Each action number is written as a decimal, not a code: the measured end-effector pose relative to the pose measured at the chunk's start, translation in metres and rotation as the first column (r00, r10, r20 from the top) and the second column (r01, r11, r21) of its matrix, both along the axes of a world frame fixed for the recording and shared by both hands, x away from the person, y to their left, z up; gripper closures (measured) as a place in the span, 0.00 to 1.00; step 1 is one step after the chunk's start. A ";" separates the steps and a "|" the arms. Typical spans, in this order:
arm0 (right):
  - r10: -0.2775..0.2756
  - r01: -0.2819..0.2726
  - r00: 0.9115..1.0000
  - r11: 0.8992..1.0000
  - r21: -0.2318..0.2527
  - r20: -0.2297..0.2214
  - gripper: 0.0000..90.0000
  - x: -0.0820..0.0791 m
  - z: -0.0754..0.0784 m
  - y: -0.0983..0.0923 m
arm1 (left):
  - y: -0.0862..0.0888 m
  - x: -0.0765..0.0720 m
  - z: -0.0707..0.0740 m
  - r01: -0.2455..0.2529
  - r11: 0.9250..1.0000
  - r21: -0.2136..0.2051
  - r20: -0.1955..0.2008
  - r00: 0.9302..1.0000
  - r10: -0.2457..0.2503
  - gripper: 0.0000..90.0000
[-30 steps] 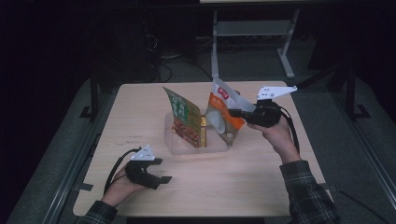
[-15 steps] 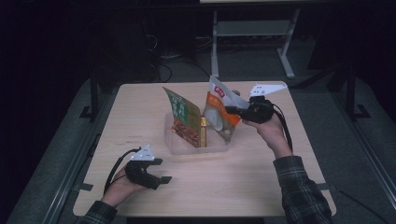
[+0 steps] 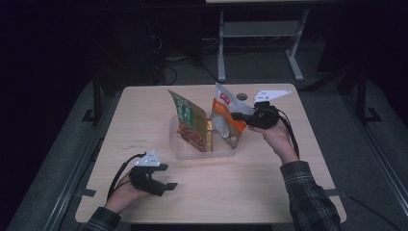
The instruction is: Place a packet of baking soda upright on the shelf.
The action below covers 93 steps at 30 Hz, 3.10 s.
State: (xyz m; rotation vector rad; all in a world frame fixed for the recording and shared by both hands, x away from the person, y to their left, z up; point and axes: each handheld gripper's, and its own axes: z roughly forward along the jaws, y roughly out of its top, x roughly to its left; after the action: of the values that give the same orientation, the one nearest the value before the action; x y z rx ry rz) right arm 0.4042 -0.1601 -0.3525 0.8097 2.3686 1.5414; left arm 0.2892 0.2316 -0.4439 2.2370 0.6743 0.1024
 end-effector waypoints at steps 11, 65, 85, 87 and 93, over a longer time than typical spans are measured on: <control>-0.007 0.007 1.000 1.000 -0.021 -0.011 1.00 0.002 -0.006 0.001 | -0.001 0.000 -0.001 0.007 1.000 0.005 -0.001 1.000 -0.007 0.20; -0.115 0.117 0.993 0.989 -0.092 0.023 0.30 -0.051 -0.012 -0.036 | -0.004 -0.002 0.000 0.034 0.999 0.022 0.002 0.999 -0.034 0.20; -0.040 0.032 0.997 0.992 -0.125 -0.062 0.24 -0.104 -0.072 -0.037 | -0.006 -0.008 -0.003 0.042 0.999 0.027 -0.005 0.999 -0.042 0.20; -0.036 0.026 0.997 0.990 -0.141 -0.070 0.23 -0.110 -0.079 -0.035 | -0.008 -0.009 -0.003 0.045 0.999 0.025 -0.006 0.999 -0.045 0.20; -0.026 0.010 0.995 0.987 -0.161 -0.094 0.22 -0.125 -0.092 -0.029 | -0.009 -0.016 -0.007 0.048 0.998 0.031 -0.007 0.999 -0.048 0.20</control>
State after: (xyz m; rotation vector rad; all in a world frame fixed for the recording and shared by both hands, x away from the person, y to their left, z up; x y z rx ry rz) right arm 0.2792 -0.1887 -0.4444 0.8837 2.5067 1.3120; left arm 0.2735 0.2223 -0.4511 2.2833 0.6256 0.0823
